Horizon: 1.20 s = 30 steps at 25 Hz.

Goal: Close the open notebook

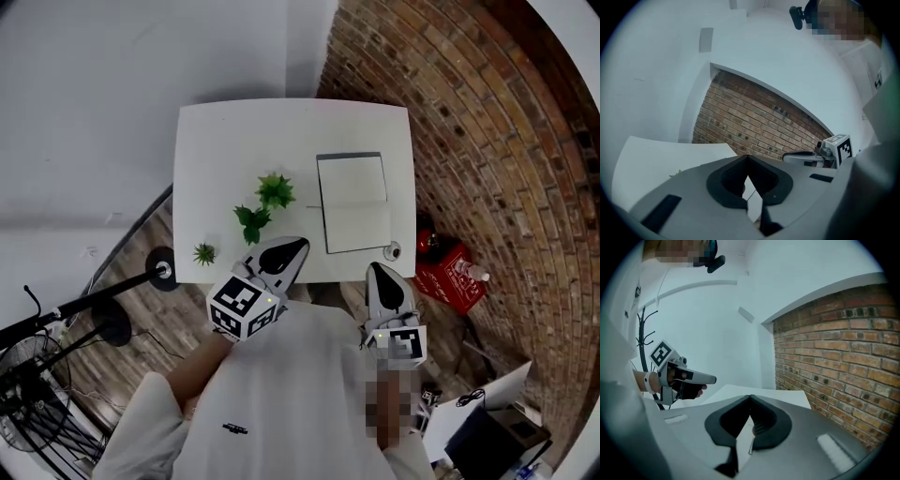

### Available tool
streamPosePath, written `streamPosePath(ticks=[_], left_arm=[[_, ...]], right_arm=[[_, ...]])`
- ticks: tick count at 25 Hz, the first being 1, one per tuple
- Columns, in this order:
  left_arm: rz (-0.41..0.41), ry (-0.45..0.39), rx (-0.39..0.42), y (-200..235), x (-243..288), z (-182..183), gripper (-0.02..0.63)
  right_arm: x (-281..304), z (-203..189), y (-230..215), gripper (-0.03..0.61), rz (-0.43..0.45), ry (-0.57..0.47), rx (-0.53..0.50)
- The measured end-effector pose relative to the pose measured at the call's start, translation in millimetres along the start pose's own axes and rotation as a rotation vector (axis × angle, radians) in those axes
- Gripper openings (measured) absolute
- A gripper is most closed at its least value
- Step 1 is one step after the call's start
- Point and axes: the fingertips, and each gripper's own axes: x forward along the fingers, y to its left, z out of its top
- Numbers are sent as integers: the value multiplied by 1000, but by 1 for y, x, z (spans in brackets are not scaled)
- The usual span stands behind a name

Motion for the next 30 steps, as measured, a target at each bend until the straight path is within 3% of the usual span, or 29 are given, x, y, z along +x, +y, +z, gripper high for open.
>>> streamPosePath(ticks=[15,25,30], left_arm=[[153,66,-75,10,98,-14,9],[243,108,-104,29,162,-24,9],[306,127,-144,47,188,-39,9]], right_arm=[[67,-12,-111,11,213,86,-24],[139,-32,-174,25,345,243,-119],[180,-41,-196,66,428,298,-185]])
